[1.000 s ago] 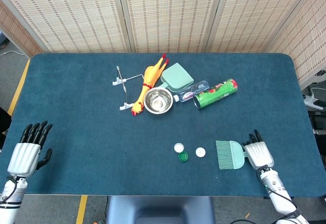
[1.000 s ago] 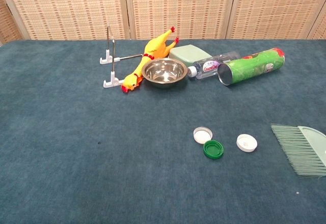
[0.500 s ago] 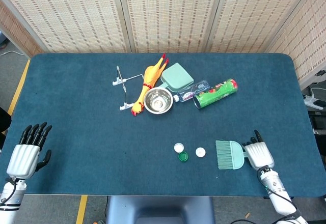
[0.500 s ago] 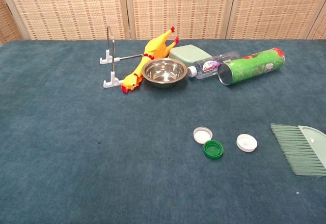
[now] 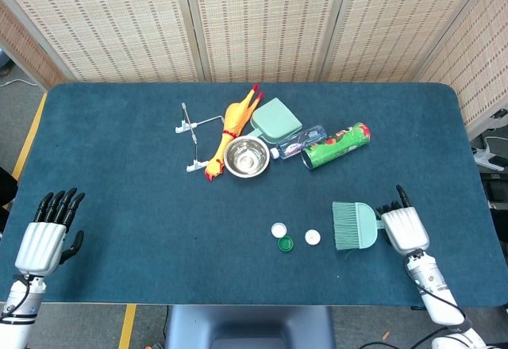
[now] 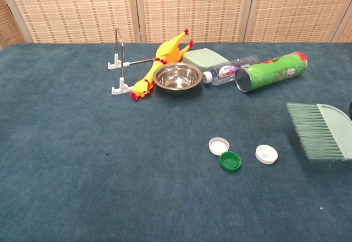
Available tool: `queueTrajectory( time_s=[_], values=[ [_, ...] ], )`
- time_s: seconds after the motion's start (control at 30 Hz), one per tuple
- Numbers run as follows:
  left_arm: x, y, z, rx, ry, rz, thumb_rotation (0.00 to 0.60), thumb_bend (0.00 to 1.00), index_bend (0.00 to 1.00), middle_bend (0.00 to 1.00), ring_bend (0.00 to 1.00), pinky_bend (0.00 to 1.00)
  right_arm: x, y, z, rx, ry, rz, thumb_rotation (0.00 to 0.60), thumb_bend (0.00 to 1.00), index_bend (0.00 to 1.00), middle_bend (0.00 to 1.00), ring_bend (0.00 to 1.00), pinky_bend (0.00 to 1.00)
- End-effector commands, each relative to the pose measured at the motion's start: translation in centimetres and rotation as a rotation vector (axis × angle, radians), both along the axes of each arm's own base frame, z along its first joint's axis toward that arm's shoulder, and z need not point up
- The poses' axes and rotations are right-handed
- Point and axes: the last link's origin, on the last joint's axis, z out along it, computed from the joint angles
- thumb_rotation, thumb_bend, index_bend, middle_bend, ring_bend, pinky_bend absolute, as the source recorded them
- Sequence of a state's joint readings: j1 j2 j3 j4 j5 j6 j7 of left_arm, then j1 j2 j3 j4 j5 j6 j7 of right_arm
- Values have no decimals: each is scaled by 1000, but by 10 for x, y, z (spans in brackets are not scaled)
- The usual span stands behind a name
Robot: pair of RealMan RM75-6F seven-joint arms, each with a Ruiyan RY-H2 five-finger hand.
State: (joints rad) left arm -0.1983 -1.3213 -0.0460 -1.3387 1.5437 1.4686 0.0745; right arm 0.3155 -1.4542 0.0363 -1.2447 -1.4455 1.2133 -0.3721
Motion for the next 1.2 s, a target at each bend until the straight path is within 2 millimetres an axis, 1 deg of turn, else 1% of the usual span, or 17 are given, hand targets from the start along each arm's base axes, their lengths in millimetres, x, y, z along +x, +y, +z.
queueTrajectory(
  time_s=[0.03,0.2,0.3,0.4,0.5,0.6,0.77,0.8,0.87,0.9,1.0,1.2],
  values=[
    [1,0,-1,-2,-1,-2,600,469,0,0,0,60,24,-11,5,26,-2,72,600,424,921,736,386,53],
    [2,-1,-3,-4,-4,-10,600,468,0,0,0,60,77,-23,-1,74,78,228,600,425,921,736,386,53],
    [3,-1,-3,-1,-9,-12,600,468,0,0,0,60,115,-26,-13,113,145,332,600,425,921,736,386,53],
    [3,-1,-3,-1,-13,-13,600,468,0,0,0,60,145,-26,-28,149,211,405,600,424,921,736,386,53],
    [3,-2,-4,-3,-17,-14,600,469,0,0,0,60,169,-26,-44,177,289,465,600,424,921,736,386,53],
    [3,-2,-4,-3,-21,-16,600,469,0,0,0,60,188,-25,-60,194,368,516,600,424,921,736,386,53],
    [3,-3,-6,-4,-23,-16,600,468,0,0,0,60,206,-21,-80,200,497,562,600,424,921,735,386,54],
    [-5,-8,5,8,-18,-6,600,468,0,0,0,60,209,-21,-84,199,531,566,600,424,921,735,386,53],
    [-4,-7,8,-1,-26,-23,600,469,0,0,0,60,212,-20,-89,198,576,568,600,424,920,736,386,53],
    [-2,-4,8,-4,-27,-24,600,469,0,0,0,61,213,-20,-92,193,610,562,600,424,921,736,386,53],
    [-1,-3,8,-6,-28,-20,600,469,0,0,0,60,214,-20,-98,192,683,548,600,424,921,735,386,53],
    [0,-4,9,-7,-28,-18,600,469,0,0,0,60,209,-20,-99,182,810,519,600,425,921,735,386,53]
  ],
)
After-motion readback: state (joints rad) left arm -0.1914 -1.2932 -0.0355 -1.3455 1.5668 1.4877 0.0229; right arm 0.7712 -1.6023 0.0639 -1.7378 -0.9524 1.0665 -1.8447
